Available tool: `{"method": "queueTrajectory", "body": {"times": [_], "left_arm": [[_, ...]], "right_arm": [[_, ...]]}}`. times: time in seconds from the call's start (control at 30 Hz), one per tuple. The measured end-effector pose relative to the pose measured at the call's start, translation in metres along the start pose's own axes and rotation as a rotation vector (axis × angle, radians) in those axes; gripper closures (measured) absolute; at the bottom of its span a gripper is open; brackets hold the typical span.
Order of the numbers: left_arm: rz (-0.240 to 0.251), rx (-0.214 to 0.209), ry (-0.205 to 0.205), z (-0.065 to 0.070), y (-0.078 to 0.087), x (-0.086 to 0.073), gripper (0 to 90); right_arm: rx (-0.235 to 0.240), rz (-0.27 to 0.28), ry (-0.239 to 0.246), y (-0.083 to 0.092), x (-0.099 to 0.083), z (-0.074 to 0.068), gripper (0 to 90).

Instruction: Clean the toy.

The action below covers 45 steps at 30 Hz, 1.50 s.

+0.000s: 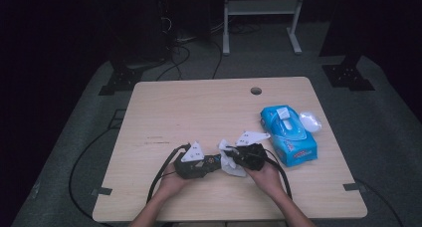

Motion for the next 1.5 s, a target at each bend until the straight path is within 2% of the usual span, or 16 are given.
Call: {"method": "queueTrajectory", "body": {"times": [0.07,0.23,0.3,0.43,0.5,0.67,0.77,0.83,0.9,1.03,1.1,1.17,1.2,1.27,1.4,1.5], "left_arm": [[-0.001,0.003,-0.002,0.000,0.000,0.000,65.3],[-0.004,0.000,0.001,0.000,0.000,0.000,65.3],[-0.005,0.002,0.001,0.000,0.001,-0.001,65.4],[-0.005,0.002,-0.001,0.000,0.000,0.000,65.4],[-0.005,0.003,0.002,0.000,0.000,0.000,65.5],[-0.009,0.002,0.002,0.000,0.000,0.000,65.6],[-0.009,0.003,0.003,0.000,0.000,0.000,65.6],[-0.010,0.004,0.002,0.000,0.000,0.000,65.5],[-0.010,0.004,0.003,0.000,-0.001,0.001,65.5],[-0.016,0.008,-0.001,-0.001,0.001,-0.001,65.6],[-0.021,0.010,-0.007,-0.001,0.001,-0.001,65.7],[-0.020,0.008,-0.005,-0.001,0.001,-0.001,65.6],[-0.019,0.007,-0.004,-0.001,0.001,-0.001,65.6],[-0.023,0.012,-0.006,-0.001,0.001,0.000,65.7],[-0.021,0.014,0.000,0.000,0.001,0.000,65.7],[-0.022,0.014,-0.003,0.000,0.001,0.000,65.7]], "right_arm": [[0.005,0.005,-0.023,-0.001,0.000,0.001,83.6],[0.017,0.008,0.015,-0.007,0.005,-0.011,83.6],[0.027,0.005,0.008,-0.005,0.004,-0.007,83.6],[-0.067,-0.003,-0.007,0.006,-0.006,0.010,83.6],[-0.060,0.002,-0.044,0.009,-0.009,0.015,83.6],[-0.068,0.006,-0.046,0.011,-0.013,0.017,83.6],[-0.058,0.014,-0.080,0.014,-0.019,0.023,83.6],[-0.048,0.018,-0.082,0.014,-0.017,0.020,83.6],[-0.011,0.031,-0.073,0.010,-0.012,0.012,83.6],[0.010,0.028,-0.019,-0.001,-0.002,-0.006,83.5],[-0.007,0.021,-0.014,0.001,-0.003,-0.001,83.5],[-0.046,0.025,-0.035,0.006,-0.009,0.011,83.5],[-0.046,0.023,-0.061,0.008,-0.012,0.017,83.5],[-0.042,0.024,-0.076,0.011,-0.016,0.025,83.6],[-0.060,0.024,-0.067,0.012,-0.017,0.024,83.6],[-0.048,0.024,-0.075,0.013,-0.018,0.026,83.6]]}}
Point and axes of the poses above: each handheld gripper's, and its own axes: y roughly backward along the jaws, x roughly out of its top, z roughly to its right, the point moved 4 cm from there along -y, roughly forward along the jaws, and after that the axes turned 15 degrees about -z, right-handed, at the moved point
